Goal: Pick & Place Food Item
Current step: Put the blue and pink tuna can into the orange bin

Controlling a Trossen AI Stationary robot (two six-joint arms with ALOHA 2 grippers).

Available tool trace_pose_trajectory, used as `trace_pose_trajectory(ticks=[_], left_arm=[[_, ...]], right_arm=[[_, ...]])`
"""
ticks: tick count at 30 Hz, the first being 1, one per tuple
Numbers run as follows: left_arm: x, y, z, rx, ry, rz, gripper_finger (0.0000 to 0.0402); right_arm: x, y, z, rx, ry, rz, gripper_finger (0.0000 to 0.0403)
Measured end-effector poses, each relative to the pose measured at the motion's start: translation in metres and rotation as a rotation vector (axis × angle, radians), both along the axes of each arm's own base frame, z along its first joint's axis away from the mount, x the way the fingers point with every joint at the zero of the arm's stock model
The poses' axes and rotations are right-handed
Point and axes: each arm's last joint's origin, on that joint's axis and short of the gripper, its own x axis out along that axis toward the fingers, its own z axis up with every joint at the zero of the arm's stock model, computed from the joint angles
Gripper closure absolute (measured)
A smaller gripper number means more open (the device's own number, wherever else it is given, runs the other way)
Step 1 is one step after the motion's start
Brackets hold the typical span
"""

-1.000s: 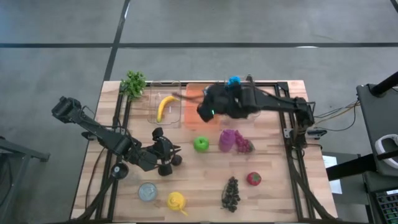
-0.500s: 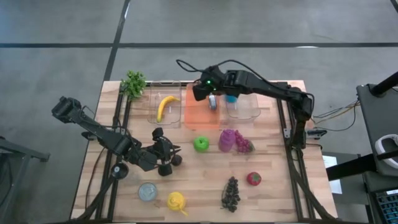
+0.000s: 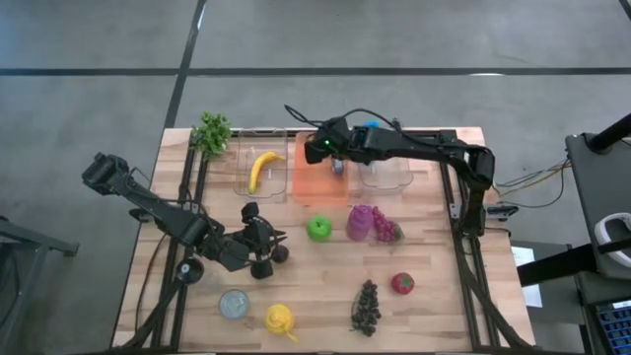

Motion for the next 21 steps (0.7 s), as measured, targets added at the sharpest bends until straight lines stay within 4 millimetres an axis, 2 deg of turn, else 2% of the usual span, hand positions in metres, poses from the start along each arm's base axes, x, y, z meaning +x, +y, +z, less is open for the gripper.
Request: trace_pose_trajectory(ticks=[9,21], left_arm=[[0.0,0.0,0.0,0.0,0.0,0.001,0.0355],[0.0,0.0,0.0,0.0,0.0,0.001,0.0355]], right_arm=[[0.002,-0.002,-0.033,0.018,-0.014,-0.029,0.0207],[0.012,-0.005,-0.051,0.016,-0.024,-0.034,0.0205]])
